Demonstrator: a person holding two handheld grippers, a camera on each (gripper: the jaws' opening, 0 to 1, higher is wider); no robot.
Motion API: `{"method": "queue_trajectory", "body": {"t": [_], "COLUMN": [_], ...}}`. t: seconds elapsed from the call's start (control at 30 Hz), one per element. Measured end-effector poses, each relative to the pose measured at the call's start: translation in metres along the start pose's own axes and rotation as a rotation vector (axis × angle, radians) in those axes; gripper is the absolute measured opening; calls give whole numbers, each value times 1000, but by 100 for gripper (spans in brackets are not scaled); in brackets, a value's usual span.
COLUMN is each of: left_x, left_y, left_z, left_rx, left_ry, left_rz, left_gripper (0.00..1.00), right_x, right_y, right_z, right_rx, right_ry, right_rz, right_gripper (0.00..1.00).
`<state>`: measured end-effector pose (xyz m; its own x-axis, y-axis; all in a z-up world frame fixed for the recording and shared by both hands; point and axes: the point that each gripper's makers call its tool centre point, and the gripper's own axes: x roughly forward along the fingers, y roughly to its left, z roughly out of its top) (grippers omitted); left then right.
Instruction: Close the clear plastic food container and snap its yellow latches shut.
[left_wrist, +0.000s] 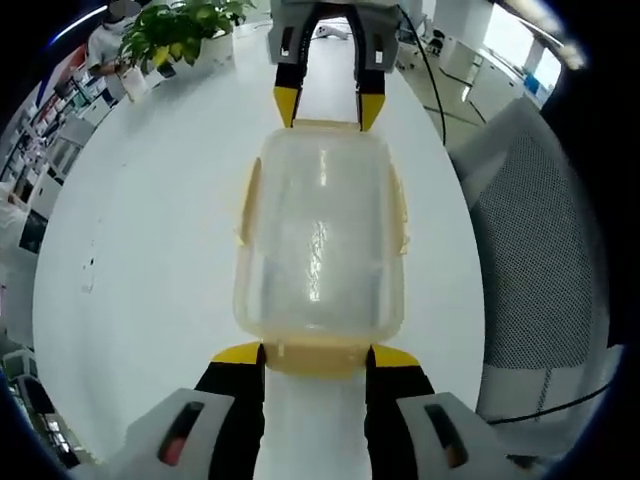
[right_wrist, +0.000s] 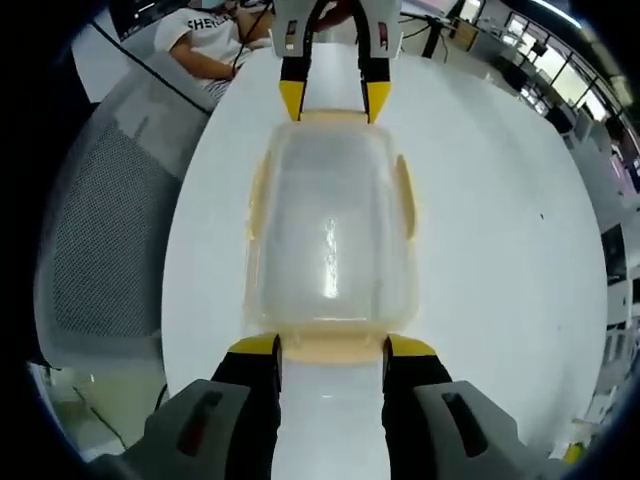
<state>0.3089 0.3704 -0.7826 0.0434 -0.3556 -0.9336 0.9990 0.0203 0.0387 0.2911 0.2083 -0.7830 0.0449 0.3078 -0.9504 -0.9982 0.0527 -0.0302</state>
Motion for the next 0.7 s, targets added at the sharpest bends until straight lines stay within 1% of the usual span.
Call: {"method": "queue_trajectory", "body": {"t": [0.13,0.33,0.7], "left_x": [1,4,12], "left_y": [0,-3,-2], "left_z": [3,10,29], "left_rx": [4,6,16], "left_ry": [-3,-9,-31], "left_rz": [0,-8,-17], "left_gripper": [33,33,33], "right_x": [0,-3,-9], "right_y": [1,4,4], "right_z": [-2,-11,-28], "right_rx": [7,0,22], "right_ry": [-1,-1,-3], "right_rz": [0,-6,-8], "right_gripper": [36,36,36]}}
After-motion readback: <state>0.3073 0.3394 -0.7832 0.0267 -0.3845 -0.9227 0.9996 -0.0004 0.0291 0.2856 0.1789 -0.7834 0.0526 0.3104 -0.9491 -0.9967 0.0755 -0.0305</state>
